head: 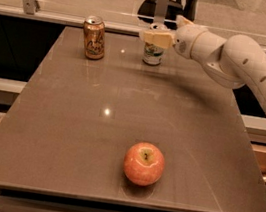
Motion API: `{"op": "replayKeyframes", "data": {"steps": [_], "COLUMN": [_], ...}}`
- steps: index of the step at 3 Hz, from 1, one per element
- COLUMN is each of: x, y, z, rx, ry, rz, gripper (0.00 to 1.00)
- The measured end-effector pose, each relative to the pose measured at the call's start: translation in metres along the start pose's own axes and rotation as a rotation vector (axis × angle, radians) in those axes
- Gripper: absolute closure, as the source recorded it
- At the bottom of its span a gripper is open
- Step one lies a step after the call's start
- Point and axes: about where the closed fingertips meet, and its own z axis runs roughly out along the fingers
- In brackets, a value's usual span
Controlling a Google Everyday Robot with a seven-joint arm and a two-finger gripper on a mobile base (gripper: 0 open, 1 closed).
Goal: Pick 7up can
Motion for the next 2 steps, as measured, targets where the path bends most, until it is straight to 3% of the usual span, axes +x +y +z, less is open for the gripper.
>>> {"op": "replayKeyframes", "data": {"steps": [1, 2], "x": [-0.011, -0.0115], "y": [0.0175, 0.0196], "z": [0.0211, 0.0229], "rx": [-0.06, -0.064], "ry": [-0.023, -0.024], "rz": [0.005, 0.004], "gripper": [0.4, 0.64]}}
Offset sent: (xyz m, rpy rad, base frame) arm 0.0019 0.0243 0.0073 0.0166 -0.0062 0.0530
